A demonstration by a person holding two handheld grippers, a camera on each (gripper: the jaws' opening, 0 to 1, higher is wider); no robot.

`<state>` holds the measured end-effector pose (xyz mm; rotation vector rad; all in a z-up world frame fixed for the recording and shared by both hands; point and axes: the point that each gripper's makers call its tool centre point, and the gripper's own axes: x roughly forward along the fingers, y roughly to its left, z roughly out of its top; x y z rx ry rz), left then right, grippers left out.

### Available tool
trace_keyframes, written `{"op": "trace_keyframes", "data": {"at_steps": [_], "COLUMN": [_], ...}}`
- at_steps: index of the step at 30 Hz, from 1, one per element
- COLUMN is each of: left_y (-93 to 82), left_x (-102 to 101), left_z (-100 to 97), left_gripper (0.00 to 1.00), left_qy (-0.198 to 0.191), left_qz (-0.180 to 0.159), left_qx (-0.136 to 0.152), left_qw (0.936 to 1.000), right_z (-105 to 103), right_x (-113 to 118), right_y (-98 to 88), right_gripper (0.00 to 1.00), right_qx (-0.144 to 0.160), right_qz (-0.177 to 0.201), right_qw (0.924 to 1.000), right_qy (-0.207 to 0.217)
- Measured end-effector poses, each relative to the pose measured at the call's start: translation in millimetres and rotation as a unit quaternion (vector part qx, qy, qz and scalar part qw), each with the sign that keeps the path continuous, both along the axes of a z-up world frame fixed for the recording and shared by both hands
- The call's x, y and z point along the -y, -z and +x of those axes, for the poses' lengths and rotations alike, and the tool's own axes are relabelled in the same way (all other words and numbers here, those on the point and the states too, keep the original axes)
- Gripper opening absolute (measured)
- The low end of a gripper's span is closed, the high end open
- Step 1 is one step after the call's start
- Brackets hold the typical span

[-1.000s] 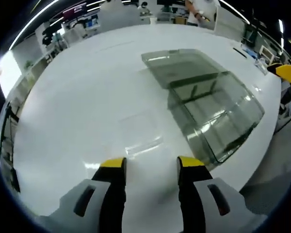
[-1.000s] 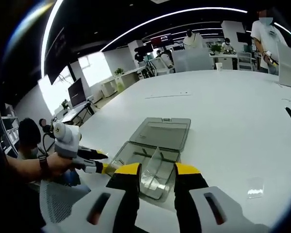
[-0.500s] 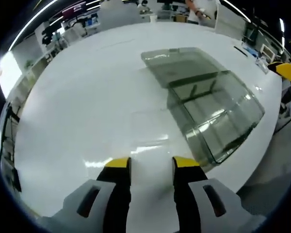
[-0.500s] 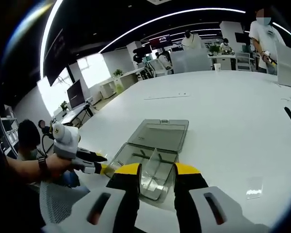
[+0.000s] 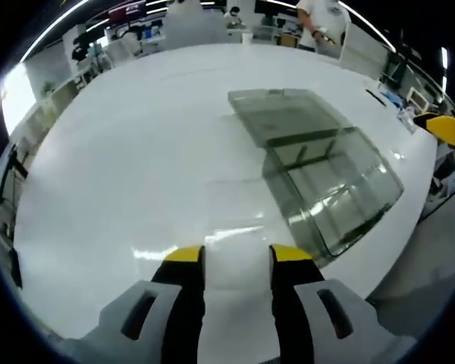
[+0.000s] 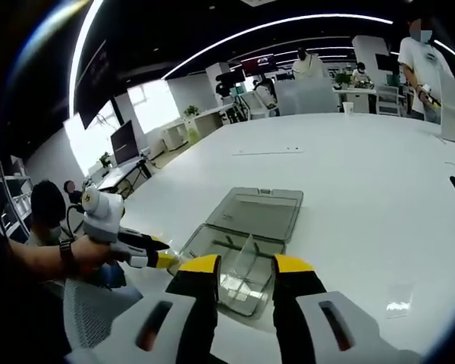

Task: Insert the divider into the dual guide fixture by aligning both edges with the guide slots and pushing it downward to the bottom, including one-sided entry, uneven engagement, binding, and posture correction.

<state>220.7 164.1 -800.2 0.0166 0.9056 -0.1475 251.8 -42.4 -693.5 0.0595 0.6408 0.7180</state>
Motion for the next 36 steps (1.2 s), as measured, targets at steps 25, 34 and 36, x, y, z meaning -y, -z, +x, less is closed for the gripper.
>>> {"op": "trace_keyframes", "data": {"at_steps": [25, 34, 36], "left_y": [-38.7, -55.0, -56.9], "left_x": [7, 20, 21], "left_z": [-3.5, -8.6, -10.1], "left_gripper": [0.31, 0.31, 0.31], "left_qy": [-0.019, -0.011, -0.011], "left_qz": [-0.075, -0.102, -0.108], "left_qx": [0.06, 0.082, 0.083], "left_qw": [0.9952, 0.9913, 0.9906], "right_z": [-21, -31, -33], "right_x": [-28, -36, -38], "right_y": [-15.0, -18.3, -18.7], "right_gripper": [0.23, 0.23, 0.23], "right_qx": [0.005, 0.003, 0.005], "right_qz": [0.017, 0.027, 0.028], "right_qw": [0.9996, 0.9993, 0.9992], "right_qy": [-0.021, -0.026, -0.027]}}
